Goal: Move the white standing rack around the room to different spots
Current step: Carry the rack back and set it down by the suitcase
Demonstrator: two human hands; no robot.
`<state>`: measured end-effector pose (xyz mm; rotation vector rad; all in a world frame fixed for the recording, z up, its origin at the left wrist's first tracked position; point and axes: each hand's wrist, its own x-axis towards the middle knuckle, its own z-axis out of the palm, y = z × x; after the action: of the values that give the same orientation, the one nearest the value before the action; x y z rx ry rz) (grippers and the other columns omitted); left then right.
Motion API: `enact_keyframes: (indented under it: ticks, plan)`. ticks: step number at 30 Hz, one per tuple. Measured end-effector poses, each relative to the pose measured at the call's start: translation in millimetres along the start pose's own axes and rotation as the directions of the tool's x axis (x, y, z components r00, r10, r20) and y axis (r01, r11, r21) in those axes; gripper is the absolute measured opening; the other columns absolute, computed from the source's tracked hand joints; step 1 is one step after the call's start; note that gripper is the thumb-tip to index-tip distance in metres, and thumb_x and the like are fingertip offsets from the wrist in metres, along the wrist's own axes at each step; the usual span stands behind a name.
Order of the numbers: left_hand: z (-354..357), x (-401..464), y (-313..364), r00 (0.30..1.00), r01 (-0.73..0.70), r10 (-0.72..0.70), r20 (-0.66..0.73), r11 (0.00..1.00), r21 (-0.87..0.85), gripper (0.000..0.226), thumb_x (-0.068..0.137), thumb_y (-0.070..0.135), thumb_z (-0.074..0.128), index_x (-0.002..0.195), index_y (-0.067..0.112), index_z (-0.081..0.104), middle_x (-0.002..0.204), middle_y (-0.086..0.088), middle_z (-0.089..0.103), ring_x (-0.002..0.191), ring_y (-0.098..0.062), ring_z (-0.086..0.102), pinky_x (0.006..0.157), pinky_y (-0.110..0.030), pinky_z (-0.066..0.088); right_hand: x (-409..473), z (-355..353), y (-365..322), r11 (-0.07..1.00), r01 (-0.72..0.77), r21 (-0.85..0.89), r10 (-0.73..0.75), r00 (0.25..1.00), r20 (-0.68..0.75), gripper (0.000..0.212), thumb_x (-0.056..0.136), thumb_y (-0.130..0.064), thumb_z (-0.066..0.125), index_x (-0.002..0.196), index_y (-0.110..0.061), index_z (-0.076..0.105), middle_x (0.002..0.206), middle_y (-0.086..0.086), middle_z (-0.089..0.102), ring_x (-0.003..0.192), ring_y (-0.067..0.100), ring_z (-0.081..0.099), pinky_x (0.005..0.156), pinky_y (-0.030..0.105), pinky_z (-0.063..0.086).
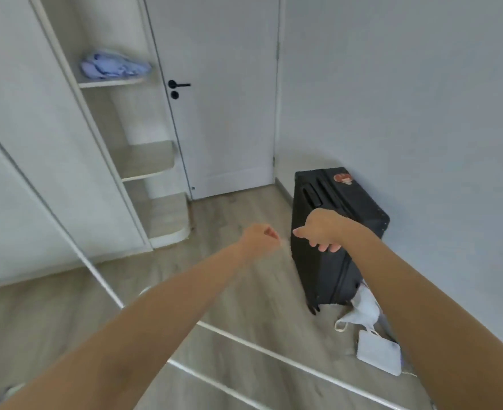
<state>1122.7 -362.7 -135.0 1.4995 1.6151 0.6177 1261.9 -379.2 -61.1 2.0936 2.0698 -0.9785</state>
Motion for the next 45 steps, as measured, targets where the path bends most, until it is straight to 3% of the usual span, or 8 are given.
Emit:
enact_keyframes:
  ticks: [6, 10, 15, 22, 27, 32, 36, 45]
  plan:
    - [-119, 36, -84, 0.975, 0.141, -0.151, -0.16, 0.987, -0.076, 0.024, 0.078, 0.003, 0.06, 0.059, 0.016, 0.05, 0.062, 0.001, 0.052, 0.058, -0.01, 0.047, 0.064, -0.026, 0.045, 69, 41, -118, 0.978, 0.204, -0.044, -0.185, 0.947, 0.264, 0.042, 0.094, -0.033, 0.044, 0.125, -0.005, 0.05, 0.12, 0.012, 0.062, 0.105, 0.027, 0.063, 0.092, 0.038, 0.051]
    - [-189, 59, -131, 0.933, 0.207, -0.24, -0.269, 0.967, -0.147, 0.019, 0.078, 0.001, 0.06, 0.063, 0.011, 0.053, 0.073, -0.006, 0.056, 0.074, -0.02, 0.053, 0.073, -0.029, 0.045, 134, 55, -186, 0.952, 0.304, -0.018, -0.286, 0.913, 0.291, 0.043, 0.093, -0.032, 0.047, 0.122, -0.002, 0.051, 0.112, 0.014, 0.063, 0.087, 0.025, 0.061, 0.079, 0.036, 0.052]
    - [-291, 61, -180, 0.793, 0.319, -0.452, -0.41, 0.88, -0.352, 0.023, 0.082, 0.0, 0.055, 0.063, 0.013, 0.051, 0.063, -0.004, 0.05, 0.057, -0.018, 0.047, 0.052, -0.02, 0.042, 199, 69, -289, 0.9, 0.431, 0.069, -0.43, 0.848, 0.309, 0.027, 0.091, -0.024, 0.051, 0.105, -0.002, 0.058, 0.082, 0.006, 0.059, 0.076, 0.024, 0.055, 0.062, 0.028, 0.045]
    - [-412, 64, -234, 0.584, 0.307, -0.532, -0.613, 0.844, -0.44, 0.026, 0.077, 0.002, 0.064, 0.063, 0.013, 0.045, 0.065, -0.003, 0.045, 0.072, -0.023, 0.05, 0.075, -0.035, 0.05, 245, 87, -424, 0.775, 0.6, 0.199, -0.632, 0.736, 0.244, 0.024, 0.089, -0.029, 0.053, 0.097, -0.007, 0.059, 0.092, 0.007, 0.057, 0.079, 0.019, 0.052, 0.071, 0.03, 0.045]
    - [-488, 92, -263, 0.448, 0.296, -0.564, -0.694, 0.826, -0.48, 0.043, 0.081, 0.008, 0.063, 0.117, 0.001, 0.04, 0.117, -0.013, 0.047, 0.083, -0.02, 0.041, 0.071, -0.026, 0.036, 267, 99, -511, 0.696, 0.62, 0.362, -0.701, 0.696, 0.157, 0.034, 0.088, -0.034, 0.057, 0.112, -0.01, 0.058, 0.106, 0.003, 0.053, 0.095, 0.02, 0.054, 0.076, 0.029, 0.045]
    - [-563, 112, -297, 0.61, 0.291, -0.534, -0.586, 0.838, -0.461, 0.057, 0.076, 0.008, 0.071, 0.127, 0.001, 0.047, 0.125, -0.015, 0.051, 0.122, -0.03, 0.049, 0.09, -0.031, 0.039, 277, 115, -600, 0.616, 0.621, 0.485, -0.753, 0.645, 0.131, 0.062, 0.083, -0.04, 0.062, 0.136, -0.013, 0.044, 0.132, 0.001, 0.052, 0.123, 0.015, 0.049, 0.094, 0.025, 0.037]
    - [-590, 123, -301, 0.822, 0.2, -0.395, -0.41, 0.875, -0.441, 0.018, 0.077, 0.001, 0.069, 0.091, 0.008, 0.06, 0.095, -0.008, 0.059, 0.098, -0.024, 0.057, 0.081, -0.024, 0.044, 272, 126, -659, 0.504, 0.712, 0.489, -0.831, 0.554, 0.05, 0.065, 0.086, -0.039, 0.058, 0.141, -0.013, 0.035, 0.147, 0.004, 0.041, 0.135, 0.014, 0.039, 0.104, 0.024, 0.03]
    - [-571, 188, -267, 0.955, 0.038, -0.158, -0.251, 0.904, -0.425, 0.028, 0.08, -0.008, 0.055, 0.06, 0.012, 0.058, 0.068, -0.002, 0.056, 0.061, -0.017, 0.038, 0.053, -0.024, 0.035, 301, 111, -664, 0.368, 0.687, 0.627, -0.782, 0.593, -0.191, 0.043, 0.093, -0.03, 0.049, 0.055, -0.011, 0.043, 0.038, -0.009, 0.046, 0.045, 0.012, 0.047, 0.06, 0.026, 0.05]
